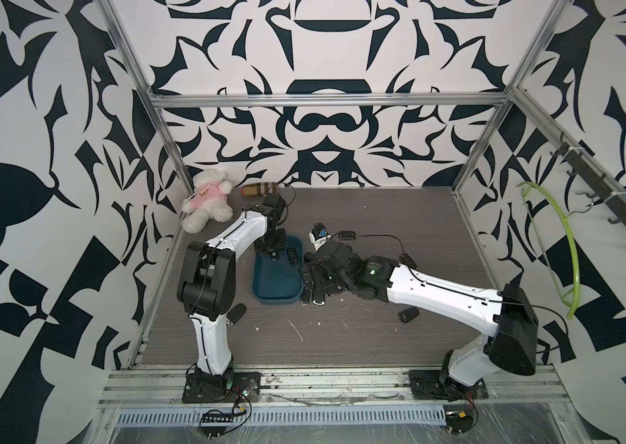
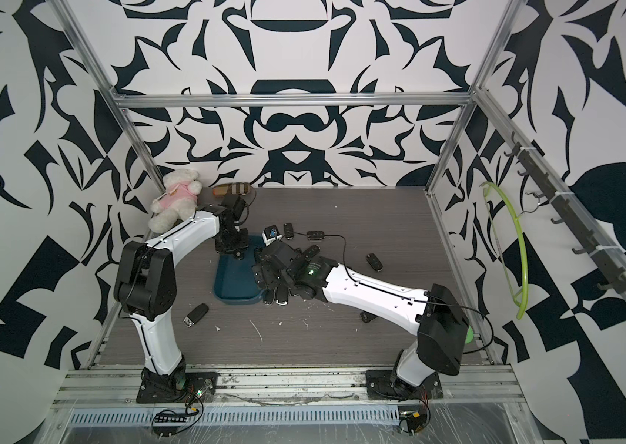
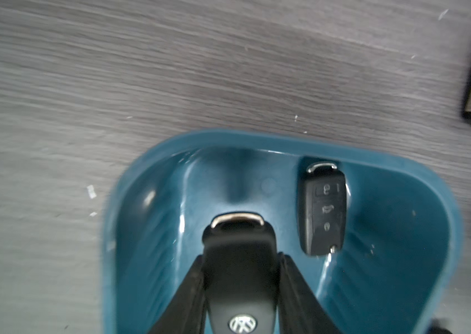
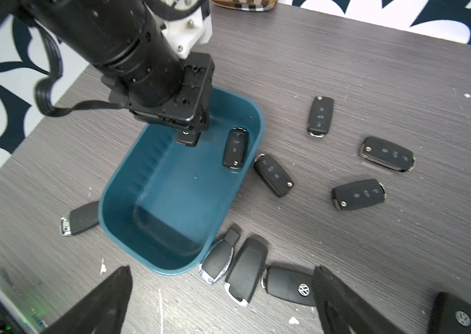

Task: Place the car key into the storage box
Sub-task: Place the car key in the storage box.

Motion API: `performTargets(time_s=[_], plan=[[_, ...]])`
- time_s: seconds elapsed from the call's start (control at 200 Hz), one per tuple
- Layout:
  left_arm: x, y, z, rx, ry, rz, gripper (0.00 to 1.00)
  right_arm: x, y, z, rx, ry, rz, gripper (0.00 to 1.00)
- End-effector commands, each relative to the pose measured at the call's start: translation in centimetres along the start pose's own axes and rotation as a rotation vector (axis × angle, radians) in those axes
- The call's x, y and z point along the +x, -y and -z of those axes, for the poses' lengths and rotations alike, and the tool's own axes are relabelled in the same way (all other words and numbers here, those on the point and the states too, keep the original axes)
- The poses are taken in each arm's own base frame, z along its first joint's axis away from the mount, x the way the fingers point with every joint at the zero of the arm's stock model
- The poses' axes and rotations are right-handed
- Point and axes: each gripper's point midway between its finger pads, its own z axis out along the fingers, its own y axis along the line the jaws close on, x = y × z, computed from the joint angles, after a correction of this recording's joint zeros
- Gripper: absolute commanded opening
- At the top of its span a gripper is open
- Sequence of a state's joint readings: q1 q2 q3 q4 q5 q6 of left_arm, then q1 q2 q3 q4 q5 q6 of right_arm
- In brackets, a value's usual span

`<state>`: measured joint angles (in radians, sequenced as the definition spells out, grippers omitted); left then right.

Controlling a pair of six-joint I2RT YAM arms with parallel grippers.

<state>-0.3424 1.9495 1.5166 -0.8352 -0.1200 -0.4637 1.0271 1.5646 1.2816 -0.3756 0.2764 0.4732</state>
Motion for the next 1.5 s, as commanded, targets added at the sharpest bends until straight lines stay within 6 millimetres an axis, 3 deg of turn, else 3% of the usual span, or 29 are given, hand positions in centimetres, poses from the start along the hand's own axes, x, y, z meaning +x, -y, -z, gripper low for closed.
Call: performTargets(time_s=[0.0,0.505,0.93,1.13,1.345,1.495], plan=[[-0.6,0.6,-0.9,0.01,-0.004,-0.009,0.35,-1.3,0.4,1.0,0.011,0.047,-0.033,1.0],[-0.2,1.8,-4.0,0.002,-0.062,-0.054,0.36,-1.3,0.7,0.7,0.023,0.042,-0.04,1.0],[-0.4,3.0,-4.5,0.015,-0.05,-0.083,0.4,-1.0,0.9,0.4,0.025,0.031,-0.05,1.0],[-0.3,2.8,-4.0,0.006,-0.046,-0.082,0.49,-0.8,1.5,0.4,0.039,0.021,-0.074,1.0],[-0.3,2.7,-2.6,0.018,-0.026,-0.073,0.56,-0.1,3.7,0.2,0.084,0.0,-0.142,1.0],[-0.3,2.7,-0.8,0.037,0.004,-0.06,0.67,0.9,5.8,0.2,0.15,-0.034,-0.18,1.0]])
